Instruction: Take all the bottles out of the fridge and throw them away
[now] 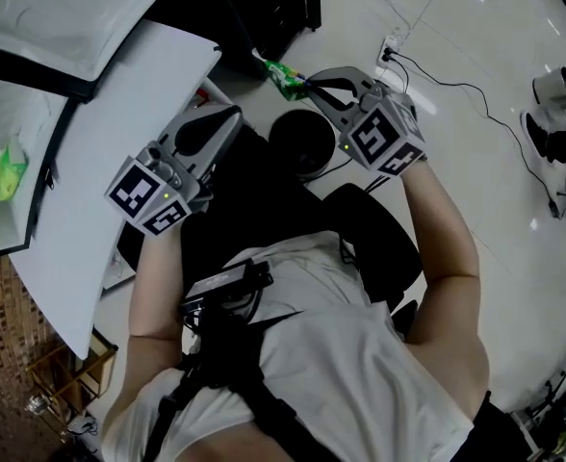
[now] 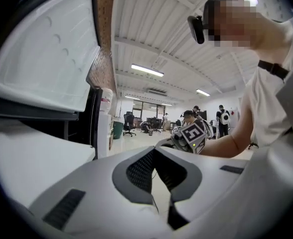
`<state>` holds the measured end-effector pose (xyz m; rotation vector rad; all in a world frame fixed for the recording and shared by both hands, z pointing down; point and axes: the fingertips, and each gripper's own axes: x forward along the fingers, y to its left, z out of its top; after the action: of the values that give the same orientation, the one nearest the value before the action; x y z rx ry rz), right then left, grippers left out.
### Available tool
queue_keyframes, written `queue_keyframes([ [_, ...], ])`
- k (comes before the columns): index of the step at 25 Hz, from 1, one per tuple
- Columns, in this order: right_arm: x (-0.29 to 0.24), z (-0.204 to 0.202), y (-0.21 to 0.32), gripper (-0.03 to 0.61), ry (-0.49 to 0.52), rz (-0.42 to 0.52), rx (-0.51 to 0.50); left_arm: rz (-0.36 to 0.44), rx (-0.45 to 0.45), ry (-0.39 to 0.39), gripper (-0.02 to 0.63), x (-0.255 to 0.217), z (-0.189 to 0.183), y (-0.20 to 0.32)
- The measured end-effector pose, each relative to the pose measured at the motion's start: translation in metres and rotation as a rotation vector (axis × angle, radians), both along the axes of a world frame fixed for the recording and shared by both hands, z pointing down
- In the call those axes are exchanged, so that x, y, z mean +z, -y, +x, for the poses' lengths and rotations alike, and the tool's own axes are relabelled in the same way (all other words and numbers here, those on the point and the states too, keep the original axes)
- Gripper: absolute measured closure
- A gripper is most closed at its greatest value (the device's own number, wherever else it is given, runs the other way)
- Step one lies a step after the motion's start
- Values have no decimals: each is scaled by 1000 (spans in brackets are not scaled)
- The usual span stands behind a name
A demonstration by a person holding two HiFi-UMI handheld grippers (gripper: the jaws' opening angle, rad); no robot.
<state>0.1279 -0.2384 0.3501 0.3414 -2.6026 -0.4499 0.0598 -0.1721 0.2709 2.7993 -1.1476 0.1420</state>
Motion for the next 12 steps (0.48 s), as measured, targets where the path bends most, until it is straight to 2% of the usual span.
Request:
queue_keyframes([
  [4, 83, -8, -21, 571, -116, -158, -54, -56, -12, 21, 601, 31, 8, 3],
  [8, 158, -9, -31, 571, -288, -180, -97, -90, 25, 71, 601, 61, 27, -2],
  [12, 217, -7, -33, 571, -380, -272, -107, -119, 45, 81, 601, 78, 35, -6],
])
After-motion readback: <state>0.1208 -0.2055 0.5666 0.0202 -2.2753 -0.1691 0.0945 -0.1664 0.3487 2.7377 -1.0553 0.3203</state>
